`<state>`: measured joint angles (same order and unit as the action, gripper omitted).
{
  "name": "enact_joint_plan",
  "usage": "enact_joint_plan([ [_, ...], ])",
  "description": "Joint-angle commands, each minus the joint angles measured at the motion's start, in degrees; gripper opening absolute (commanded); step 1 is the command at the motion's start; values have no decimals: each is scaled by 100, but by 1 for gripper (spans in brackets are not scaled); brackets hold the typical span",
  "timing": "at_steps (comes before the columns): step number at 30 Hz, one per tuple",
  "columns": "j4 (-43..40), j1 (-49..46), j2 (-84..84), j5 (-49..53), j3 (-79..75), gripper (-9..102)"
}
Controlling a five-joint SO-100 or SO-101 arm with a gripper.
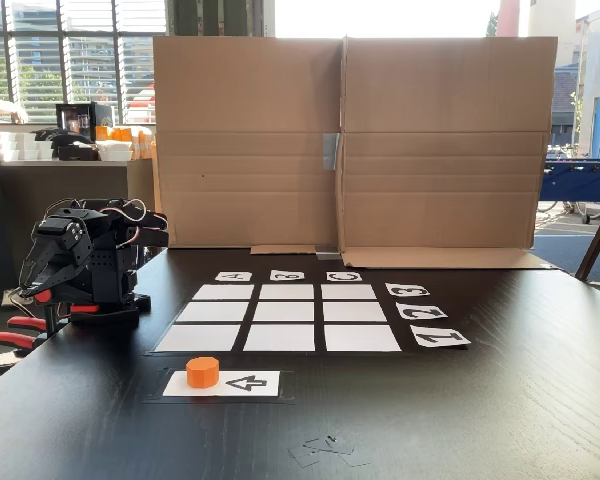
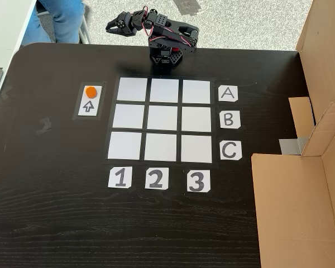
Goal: Pick up the round, orange token and place it in the grid on square A3.
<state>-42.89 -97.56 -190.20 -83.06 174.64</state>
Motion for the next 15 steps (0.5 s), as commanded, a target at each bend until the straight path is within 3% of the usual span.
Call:
enact_joint_plan([
  [1, 97, 35, -62, -26, -18, -1],
  [15, -88, 70, 1028, 0, -826, 0],
])
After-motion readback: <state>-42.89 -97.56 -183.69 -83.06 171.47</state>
